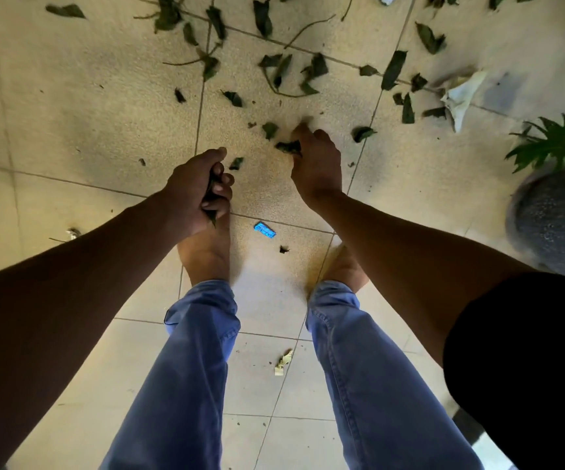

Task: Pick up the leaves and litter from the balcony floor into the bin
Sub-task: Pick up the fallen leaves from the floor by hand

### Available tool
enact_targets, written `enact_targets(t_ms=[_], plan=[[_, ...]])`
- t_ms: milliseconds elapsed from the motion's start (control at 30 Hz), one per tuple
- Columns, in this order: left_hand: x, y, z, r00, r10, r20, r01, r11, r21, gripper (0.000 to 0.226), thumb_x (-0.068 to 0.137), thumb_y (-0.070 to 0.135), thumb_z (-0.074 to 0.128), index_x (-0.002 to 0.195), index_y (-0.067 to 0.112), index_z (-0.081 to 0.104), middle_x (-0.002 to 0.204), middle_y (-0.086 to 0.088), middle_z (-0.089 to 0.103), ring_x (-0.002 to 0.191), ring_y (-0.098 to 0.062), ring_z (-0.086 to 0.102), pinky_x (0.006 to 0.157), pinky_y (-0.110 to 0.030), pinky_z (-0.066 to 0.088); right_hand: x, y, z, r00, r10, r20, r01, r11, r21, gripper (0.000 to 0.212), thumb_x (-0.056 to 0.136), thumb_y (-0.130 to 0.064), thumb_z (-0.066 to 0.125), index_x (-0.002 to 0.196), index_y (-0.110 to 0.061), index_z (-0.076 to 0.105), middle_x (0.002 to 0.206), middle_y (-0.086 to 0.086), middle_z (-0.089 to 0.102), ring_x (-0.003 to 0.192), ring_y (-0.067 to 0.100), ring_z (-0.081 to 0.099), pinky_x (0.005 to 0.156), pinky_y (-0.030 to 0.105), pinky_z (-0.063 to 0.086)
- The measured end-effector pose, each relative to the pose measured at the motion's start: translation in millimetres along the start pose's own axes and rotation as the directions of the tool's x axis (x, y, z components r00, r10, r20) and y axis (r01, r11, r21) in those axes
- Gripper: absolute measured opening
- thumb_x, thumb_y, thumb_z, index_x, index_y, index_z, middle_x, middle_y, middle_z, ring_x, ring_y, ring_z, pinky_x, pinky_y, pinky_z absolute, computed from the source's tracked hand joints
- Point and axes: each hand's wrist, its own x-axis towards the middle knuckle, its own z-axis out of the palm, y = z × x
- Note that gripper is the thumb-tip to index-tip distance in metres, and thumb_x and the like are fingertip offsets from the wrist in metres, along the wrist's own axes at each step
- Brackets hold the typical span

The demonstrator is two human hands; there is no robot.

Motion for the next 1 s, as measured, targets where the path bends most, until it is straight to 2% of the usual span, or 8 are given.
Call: enact_targets(t_ms=[133,233,367,500,600,733,833,1000], plan=[[0.3,-2.9,-5.7,1.000,-0.006,0.010,0.006,0.999,-0.032,0.042,0.100,0.035,0.055,0.062,0.022,0.043,0.058,0.006,0.042,0.037,-0.002,0.034,0.029,-0.016,0.019,0.3,-0.4,-1.8,0.998,0.065,0.002,-0.065,0.998,0.005,0.024,0.090,-0.006,0.062,0.111,-0.013,0.069,0.108,0.012,0.066,0.100,0.028,0.063,0.075,0.024,0.037],[0.4,-5.5,-10.6,1.000,-0.013,0.024,0.015,0.997,-0.072,0.042,0.100,0.036,0.056,0.062,0.022,0.043,0.059,0.006,0.043,0.039,-0.003,0.034,0.030,-0.016,0.019,1.9,-16.7,-10.6,0.956,0.294,0.023,-0.289,0.920,0.264,0.016,0.085,-0.005,0.068,0.094,-0.016,0.075,0.096,0.003,0.075,0.094,0.022,0.071,0.081,0.025,0.052],[-2.7,-12.6,-13.0,0.999,-0.025,0.028,0.030,0.985,-0.171,0.043,0.100,0.038,0.055,0.061,0.023,0.043,0.058,0.006,0.042,0.039,-0.003,0.035,0.031,-0.015,0.019,-24.8,-66.5,-43.1,0.858,0.306,0.412,-0.507,0.378,0.775,0.015,0.081,0.012,0.075,0.083,-0.002,0.070,0.080,0.011,0.074,0.069,0.021,0.073,0.066,0.036,0.064],[-13.4,-19.4,-5.5,0.997,0.024,0.069,-0.006,0.968,-0.253,0.038,0.101,0.036,0.052,0.066,0.021,0.051,0.053,0.008,0.046,0.036,-0.004,0.041,0.030,-0.016,0.028,-67.5,-109.3,-67.8,0.774,-0.062,0.630,-0.633,-0.102,0.767,0.021,0.091,0.017,0.056,0.086,0.000,0.066,0.082,0.014,0.071,0.071,0.021,0.071,0.067,0.029,0.062],[-26.6,-21.6,1.1,0.983,0.063,0.170,0.000,0.938,-0.347,0.046,0.102,0.039,0.048,0.063,0.017,0.060,0.051,0.004,0.053,0.047,-0.009,0.056,0.045,-0.014,0.047,-88.9,-124.8,-68.3,0.726,-0.139,0.674,-0.684,-0.246,0.686,0.025,0.095,0.017,0.048,0.086,-0.001,0.062,0.077,0.009,0.071,0.071,0.017,0.071,0.063,0.026,0.061],[-28.3,-20.6,-5.5,0.975,0.053,0.217,0.022,0.944,-0.329,0.050,0.102,0.049,0.044,0.064,0.017,0.052,0.048,0.003,0.049,0.041,-0.010,0.051,0.043,-0.015,0.042,-95.7,-136.0,-62.2,0.791,0.074,0.607,-0.604,-0.060,0.795,0.016,0.089,0.016,0.061,0.089,0.001,0.067,0.075,0.011,0.070,0.066,0.019,0.071,0.068,0.030,0.063],[-25.0,-27.3,-1.8,0.985,0.083,0.151,-0.028,0.942,-0.335,0.047,0.104,0.043,0.043,0.064,0.019,0.049,0.049,0.004,0.049,0.042,-0.010,0.051,0.043,-0.014,0.041,-99.8,-140.2,-50.6,0.887,0.322,0.330,-0.451,0.459,0.765,0.018,0.080,0.006,0.072,0.083,-0.011,0.077,0.078,0.007,0.076,0.073,0.022,0.073,0.077,0.041,0.063],[-25.1,-36.0,8.6,0.966,0.167,0.197,-0.073,0.909,-0.410,0.047,0.106,0.032,0.042,0.066,0.015,0.057,0.055,0.004,0.057,0.054,-0.010,0.062,0.058,-0.018,0.055,-107.5,-146.4,-50.2,0.990,0.141,0.007,-0.135,0.929,0.344,0.015,0.083,-0.008,0.065,0.082,-0.014,0.078,0.080,0.006,0.072,0.074,0.028,0.067,0.064,0.032,0.051]])
